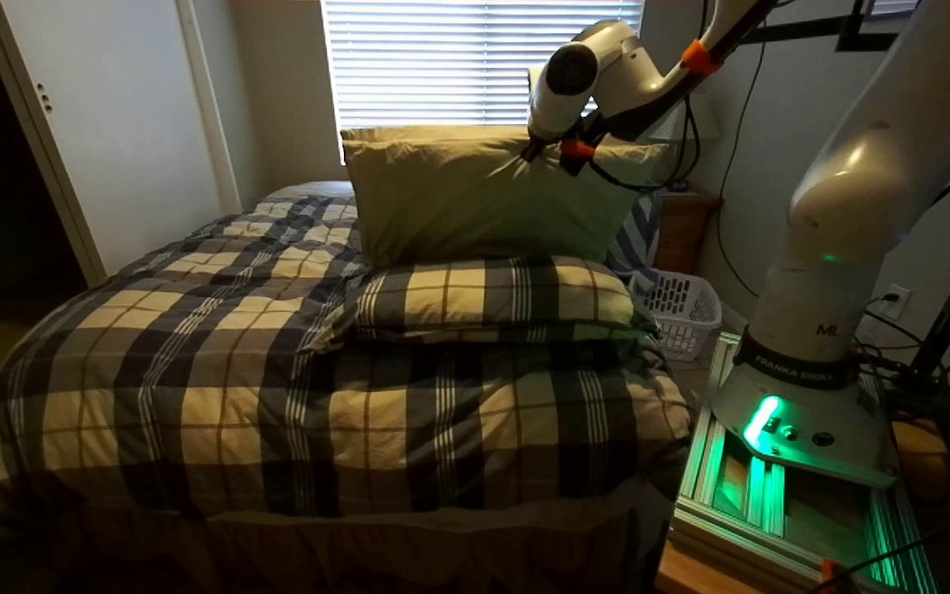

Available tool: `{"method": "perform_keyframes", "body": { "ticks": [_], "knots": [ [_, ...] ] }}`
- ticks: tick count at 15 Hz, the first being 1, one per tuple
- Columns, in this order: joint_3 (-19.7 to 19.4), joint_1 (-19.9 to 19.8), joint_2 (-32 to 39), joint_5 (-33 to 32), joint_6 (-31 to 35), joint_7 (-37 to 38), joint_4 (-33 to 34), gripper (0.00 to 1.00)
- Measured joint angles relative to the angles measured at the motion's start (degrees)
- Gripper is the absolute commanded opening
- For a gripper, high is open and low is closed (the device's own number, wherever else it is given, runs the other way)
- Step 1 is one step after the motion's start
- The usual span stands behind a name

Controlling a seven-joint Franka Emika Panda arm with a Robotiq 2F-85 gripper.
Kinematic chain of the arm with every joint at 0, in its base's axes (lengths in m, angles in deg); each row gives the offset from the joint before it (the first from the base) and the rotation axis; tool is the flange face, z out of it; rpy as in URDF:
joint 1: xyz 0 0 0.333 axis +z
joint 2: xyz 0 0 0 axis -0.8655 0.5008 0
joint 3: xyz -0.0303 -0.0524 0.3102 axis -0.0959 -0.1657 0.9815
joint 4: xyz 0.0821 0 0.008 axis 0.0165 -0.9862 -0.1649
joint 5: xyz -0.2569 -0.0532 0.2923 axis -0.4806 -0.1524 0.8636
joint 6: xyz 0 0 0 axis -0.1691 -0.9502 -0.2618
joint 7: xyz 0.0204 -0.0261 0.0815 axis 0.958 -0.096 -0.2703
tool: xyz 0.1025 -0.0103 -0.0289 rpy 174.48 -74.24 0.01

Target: Move the pillows to the right

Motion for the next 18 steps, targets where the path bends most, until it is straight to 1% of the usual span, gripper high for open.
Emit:
{"method": "perform_keyframes", "body": {
  "ticks": [3,5,7,9,18],
  "knots": [
    [-2.76,-0.52,4.95,-9.12,1.14,8.15,5.88,0.05],
    [-3.63,-0.94,9.17,-12.85,0.85,13.70,9.69,0.06],
    [-3.39,-1.09,10.85,-13.16,0.83,14.29,10.98,0.06],
    [-2.88,-1.07,10.43,-13.11,0.83,14.24,10.52,0.06],
    [-2.79,-1.10,10.30,-13.05,0.84,14.19,10.48,0.06]
  ]
}}
